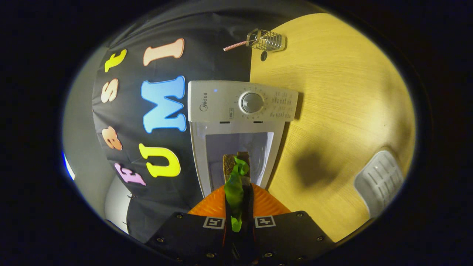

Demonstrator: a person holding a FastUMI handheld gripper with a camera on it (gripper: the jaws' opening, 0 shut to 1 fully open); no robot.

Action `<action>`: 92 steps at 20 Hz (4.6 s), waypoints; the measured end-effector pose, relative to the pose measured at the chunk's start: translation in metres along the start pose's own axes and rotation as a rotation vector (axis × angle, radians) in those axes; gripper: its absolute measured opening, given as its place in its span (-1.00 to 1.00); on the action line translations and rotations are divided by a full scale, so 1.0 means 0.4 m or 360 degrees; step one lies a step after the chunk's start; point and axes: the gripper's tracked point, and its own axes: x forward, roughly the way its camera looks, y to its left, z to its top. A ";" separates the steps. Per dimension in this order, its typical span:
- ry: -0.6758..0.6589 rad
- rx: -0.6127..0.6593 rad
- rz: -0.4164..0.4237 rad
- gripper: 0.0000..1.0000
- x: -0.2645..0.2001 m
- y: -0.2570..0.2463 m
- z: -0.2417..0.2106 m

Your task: Open the microwave, put the food inside, and close the microwave door.

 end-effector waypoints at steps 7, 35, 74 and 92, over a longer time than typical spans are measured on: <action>-0.0300 0.0058 0.0006 -0.69 0.247 -0.002 -0.014; -0.0520 -0.0049 -0.0174 0.21 0.510 -0.072 0.015; -0.0447 -0.2392 -0.0144 -0.99 -0.415 0.185 -0.302; 0.0138 -0.2571 0.0290 -0.98 -0.330 0.024 -0.873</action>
